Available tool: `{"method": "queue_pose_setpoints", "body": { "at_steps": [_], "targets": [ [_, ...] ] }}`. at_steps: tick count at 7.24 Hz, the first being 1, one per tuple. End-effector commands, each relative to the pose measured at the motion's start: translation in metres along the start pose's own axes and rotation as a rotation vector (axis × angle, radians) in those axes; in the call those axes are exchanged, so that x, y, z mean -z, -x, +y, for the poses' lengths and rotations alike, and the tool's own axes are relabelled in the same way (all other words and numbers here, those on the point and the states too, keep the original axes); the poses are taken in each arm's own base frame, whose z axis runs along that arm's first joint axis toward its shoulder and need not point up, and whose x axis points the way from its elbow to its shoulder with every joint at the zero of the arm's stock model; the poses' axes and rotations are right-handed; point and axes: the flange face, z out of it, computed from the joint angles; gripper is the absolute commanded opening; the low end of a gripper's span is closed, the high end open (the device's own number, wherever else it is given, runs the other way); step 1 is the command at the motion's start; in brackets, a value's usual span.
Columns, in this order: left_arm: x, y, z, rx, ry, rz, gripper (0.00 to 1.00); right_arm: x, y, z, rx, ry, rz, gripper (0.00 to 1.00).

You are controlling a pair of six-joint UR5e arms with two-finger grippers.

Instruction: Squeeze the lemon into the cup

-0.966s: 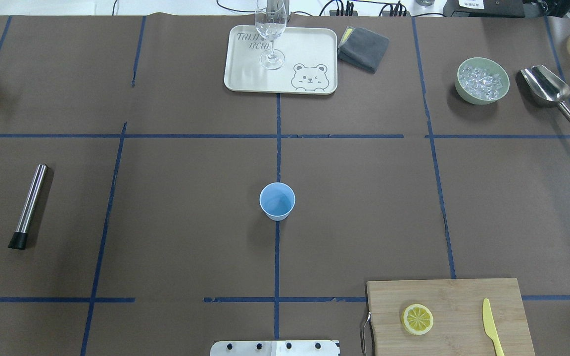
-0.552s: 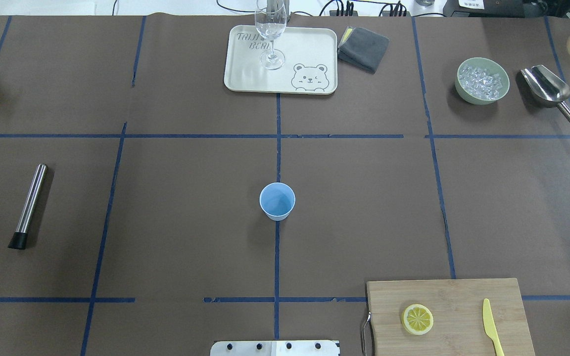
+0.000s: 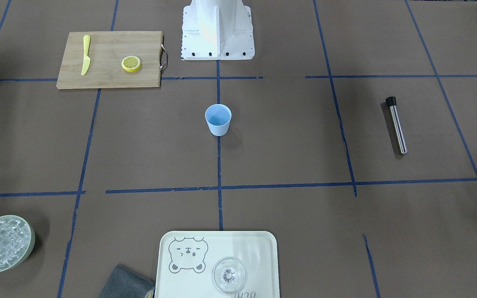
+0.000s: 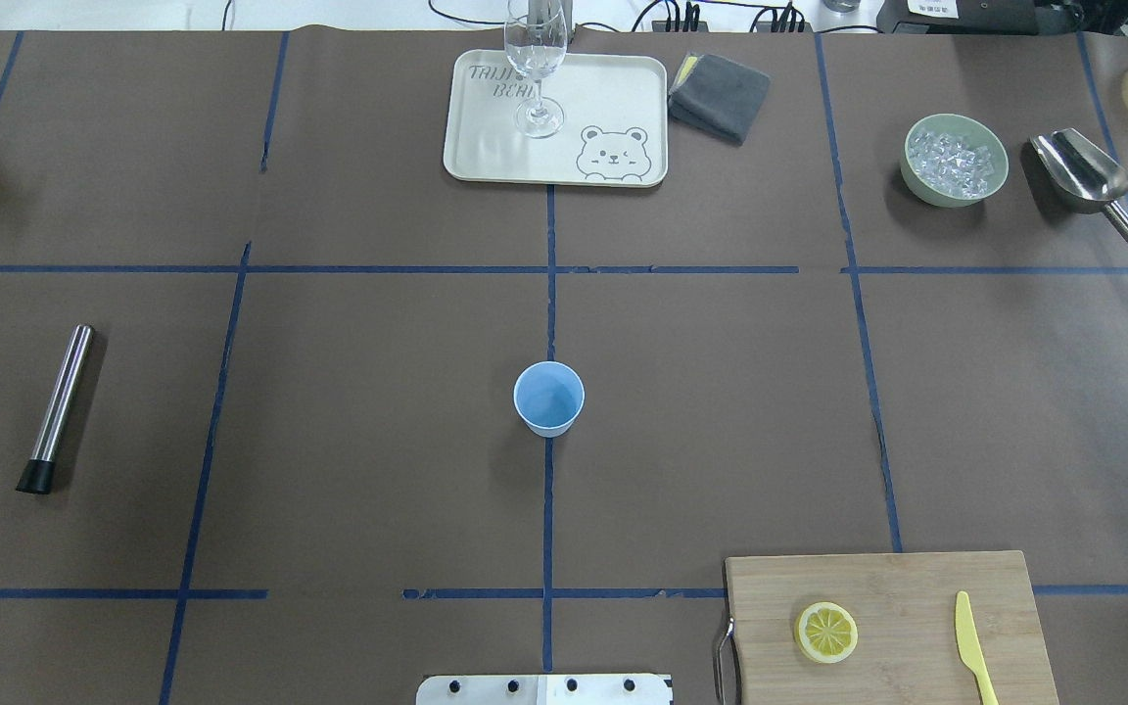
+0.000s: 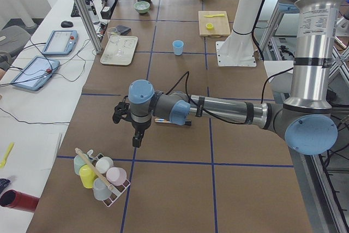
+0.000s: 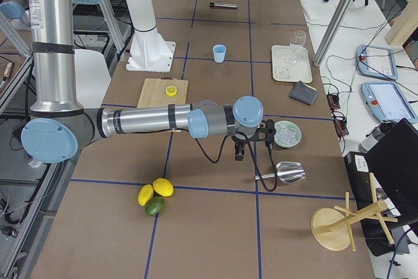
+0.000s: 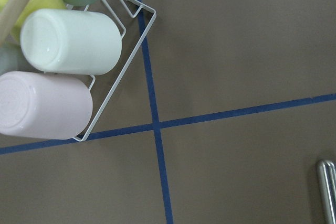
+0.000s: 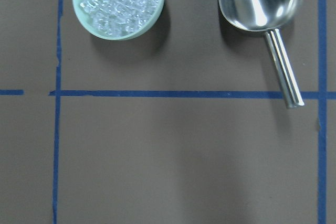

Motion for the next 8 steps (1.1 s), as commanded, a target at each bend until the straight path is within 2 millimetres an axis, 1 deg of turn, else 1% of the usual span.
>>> {"method": "queue_pose_setpoints", "body": {
  "at_steps": [1, 2, 3, 4, 5, 6, 7, 8],
  "targets": [
    [-0.01, -0.047, -0.027, -0.002, 0.005, 0.019, 1.0, -0.015, 0.096, -0.002, -0.05, -0.041, 0.032, 1.0],
    [-0.01, -0.071, -0.036, 0.002, 0.0, 0.03, 1.0, -0.029, 0.131, 0.007, -0.07, -0.024, 0.031, 1.0],
    [-0.014, -0.09, -0.04, -0.023, 0.003, 0.041, 1.0, -0.047, 0.167, 0.02, -0.097, -0.061, 0.089, 1.0],
    [-0.015, -0.101, -0.045, -0.048, -0.007, 0.05, 1.0, -0.071, 0.221, 0.047, -0.149, -0.084, 0.109, 1.0],
    [-0.018, -0.109, -0.045, -0.07, -0.019, 0.062, 1.0, -0.087, 0.263, 0.075, -0.167, -0.105, 0.087, 1.0],
    [-0.02, -0.115, -0.045, -0.065, -0.02, 0.068, 1.0, -0.1, 0.282, 0.103, -0.204, -0.11, 0.036, 1.0],
    [-0.029, -0.122, -0.042, -0.072, -0.004, 0.071, 1.0, -0.11, 0.294, 0.139, -0.182, -0.122, 0.019, 1.0],
    [-0.04, -0.128, -0.04, -0.075, 0.019, 0.074, 1.0, -0.127, 0.314, 0.174, -0.186, -0.146, 0.036, 1.0]
  ]
}}
